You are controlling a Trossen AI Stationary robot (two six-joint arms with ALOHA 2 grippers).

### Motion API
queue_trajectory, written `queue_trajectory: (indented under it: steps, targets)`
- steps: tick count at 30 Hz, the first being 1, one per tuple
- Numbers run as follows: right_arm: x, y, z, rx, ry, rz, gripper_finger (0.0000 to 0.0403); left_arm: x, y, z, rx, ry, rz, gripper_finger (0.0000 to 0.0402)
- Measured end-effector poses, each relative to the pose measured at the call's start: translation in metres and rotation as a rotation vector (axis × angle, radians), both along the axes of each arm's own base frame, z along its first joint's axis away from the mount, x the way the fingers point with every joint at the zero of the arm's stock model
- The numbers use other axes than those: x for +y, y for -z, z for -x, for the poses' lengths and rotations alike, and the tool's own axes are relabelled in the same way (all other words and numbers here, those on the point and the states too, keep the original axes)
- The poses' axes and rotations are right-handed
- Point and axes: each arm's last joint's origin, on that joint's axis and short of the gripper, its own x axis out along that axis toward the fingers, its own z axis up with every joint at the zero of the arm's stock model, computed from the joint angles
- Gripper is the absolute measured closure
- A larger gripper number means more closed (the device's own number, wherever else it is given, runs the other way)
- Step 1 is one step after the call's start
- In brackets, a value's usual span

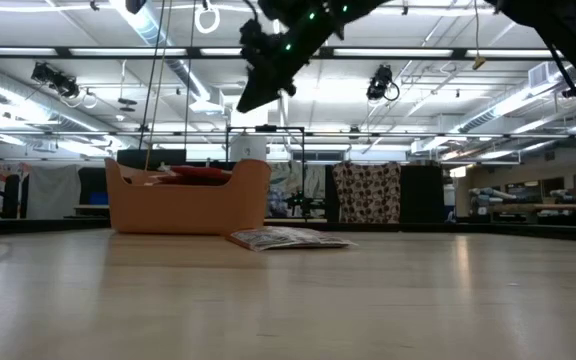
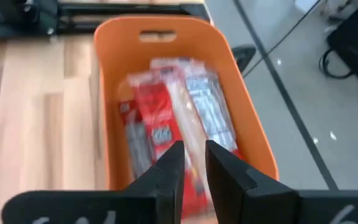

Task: Sort popcorn bags into baskets
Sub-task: Put the red popcorn bag into the orange container

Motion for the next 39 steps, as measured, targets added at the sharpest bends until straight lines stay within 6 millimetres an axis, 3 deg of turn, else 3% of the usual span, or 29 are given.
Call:
queue_trajectory:
  steps: [6,12,18,25,32,39]
  targets:
    - [0.007,-0.023,0.033,0.168,0.026,-0.022,0.0334,-0.01,0.023,0.008,0.226,0.167,0.09,0.0287]
    - [0.009,-0.05,0.075,0.279,0.106,-0.018,0.0335,-0.011,0.048,-0.002,0.331,0.244,0.068,0.0287]
    - [0.016,-0.087,0.118,0.275,0.241,0.005,0.0335,-0.013,0.082,-0.036,0.398,0.315,0.104,0.0287]
    - [0.028,-0.126,0.163,0.16,0.323,-0.006,0.0335,-0.027,0.103,-0.092,0.417,0.409,0.077,0.0287]
    - [0.054,-0.149,0.212,0.171,0.313,-0.052,0.0335,-0.041,0.142,-0.15,0.467,0.486,-0.014,0.0287]
    - [0.081,-0.168,0.246,0.092,0.273,-0.068,0.0335,-0.063,0.188,-0.19,0.572,0.562,-0.005,0.0287]
